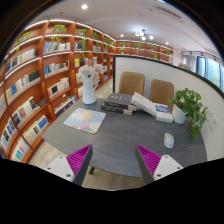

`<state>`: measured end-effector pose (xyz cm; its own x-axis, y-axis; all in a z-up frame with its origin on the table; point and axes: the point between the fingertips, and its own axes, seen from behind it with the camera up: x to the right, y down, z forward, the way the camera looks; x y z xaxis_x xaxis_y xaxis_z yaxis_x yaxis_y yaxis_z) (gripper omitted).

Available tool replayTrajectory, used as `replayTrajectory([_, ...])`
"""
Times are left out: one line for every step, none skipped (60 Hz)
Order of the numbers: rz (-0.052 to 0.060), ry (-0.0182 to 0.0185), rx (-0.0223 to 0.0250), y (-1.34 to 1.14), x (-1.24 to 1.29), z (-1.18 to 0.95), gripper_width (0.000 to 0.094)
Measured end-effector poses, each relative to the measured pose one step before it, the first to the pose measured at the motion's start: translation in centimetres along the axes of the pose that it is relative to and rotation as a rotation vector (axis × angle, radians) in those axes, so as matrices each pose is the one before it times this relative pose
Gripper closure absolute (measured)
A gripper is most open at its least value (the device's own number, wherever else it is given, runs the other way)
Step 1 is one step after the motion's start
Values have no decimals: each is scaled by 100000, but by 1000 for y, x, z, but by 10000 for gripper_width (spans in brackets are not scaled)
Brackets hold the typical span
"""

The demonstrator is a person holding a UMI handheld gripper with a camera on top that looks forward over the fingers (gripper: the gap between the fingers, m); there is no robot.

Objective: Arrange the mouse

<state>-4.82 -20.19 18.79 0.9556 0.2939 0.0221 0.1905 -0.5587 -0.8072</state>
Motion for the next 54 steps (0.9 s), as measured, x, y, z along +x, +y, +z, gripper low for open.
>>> replayTrajectory([148, 244, -298, 120, 89, -17, 71])
replayTrajectory([221, 272, -342, 148, 97, 13, 71])
replayTrajectory([313, 302, -453, 229, 110, 66, 73])
replayTrajectory([309, 373, -551, 288, 150, 133, 71])
replayTrajectory([321, 438, -605, 370, 203, 160, 72])
replayTrajectory([504, 309, -865, 927, 441, 3, 72])
replayTrajectory([182, 444, -746, 544, 405, 382, 71])
replayTrajectory([224, 461, -891, 590, 430, 307, 73])
replayTrajectory([242, 509, -850, 597, 450, 301, 74])
replayTrajectory([258, 632, -789, 614, 505, 290, 77])
replayTrajectory([342, 693, -855, 604, 591, 299, 77])
replayTrajectory([462, 793, -948, 647, 611, 307, 76])
replayTrajectory([532, 843, -979, 633, 655, 302, 76])
replayTrajectory([618, 886, -1009, 639, 637, 328, 76])
replayTrajectory([764, 975, -1084, 623, 746, 322, 77])
replayTrajectory([792, 1041, -1008, 599, 727, 337, 78])
replayTrajectory([922, 1172, -1035, 568, 795, 404, 78])
replayTrajectory([1001, 1174, -942, 531, 838, 399, 77])
replayTrajectory([960, 938, -806, 512, 1114, 690, 75])
replayTrajectory([995, 993, -820, 435, 786, 371, 76])
replayTrajectory([1017, 956, -849, 411, 779, 417, 76])
replayTrajectory([1075, 999, -916, 371, 828, 393, 75])
replayTrajectory([1102, 1036, -730, 291, 813, 432, 75])
replayTrajectory([1127, 982, -480, 179, 816, 442, 73])
replayTrajectory([1028, 911, -284, 103, 773, 431, 73])
replayTrajectory([972, 765, -175, 56, 725, 466, 71])
replayTrajectory([939, 720, -195, 26, 753, 482, 72])
replayTrajectory([903, 712, -350, 6, 726, 485, 72])
replayTrajectory([877, 787, -410, 24, 735, 491, 71])
replayTrajectory([808, 730, -411, -28, 702, 478, 72])
replayTrajectory([729, 578, -280, -64, 637, 526, 73])
replayTrajectory([721, 495, -115, -126, 618, 501, 72])
replayTrajectory([660, 553, 9, -186, 618, 489, 74])
replayTrajectory([646, 661, 36, -249, 612, 529, 73])
replayTrajectory([611, 742, -118, -194, 623, 528, 73])
replayTrajectory([432, 686, -206, -220, 561, 526, 75])
replayTrajectory([320, 529, -263, -241, 479, 556, 77])
replayTrajectory([255, 278, -228, -263, 382, 558, 85])
replayTrajectory([226, 165, -218, -308, 369, 537, 86])
replayTrajectory([207, 145, -164, -325, 315, 522, 86])
replayTrajectory([247, 91, -65, -374, 305, 569, 87])
replayTrajectory([186, 73, -49, -395, 288, 576, 85])
replayTrajectory([155, 12, -52, -393, 200, 539, 84])
replayTrajectory([144, -54, -116, -411, 208, 539, 85])
replayTrajectory([112, -134, -111, -422, 185, 523, 86])
replayTrajectory([49, -119, -91, -430, 157, 534, 84])
replayTrajectory([7, -54, -2, -422, 122, 543, 84])
replayTrajectory([51, 93, 175, -491, 168, 493, 85])
replayTrajectory([111, 259, 379, -571, 257, 530, 84])
replayTrajectory([6, 227, 545, -531, 171, 456, 82])
replayTrajectory([-157, 67, 583, -516, 100, 444, 81])
replayTrajectory([-309, -64, 281, -437, 99, 455, 82])
replayTrajectory([-309, -103, 158, -416, 78, 474, 80])
replayTrajectory([-295, -108, 75, -389, 50, 424, 83])
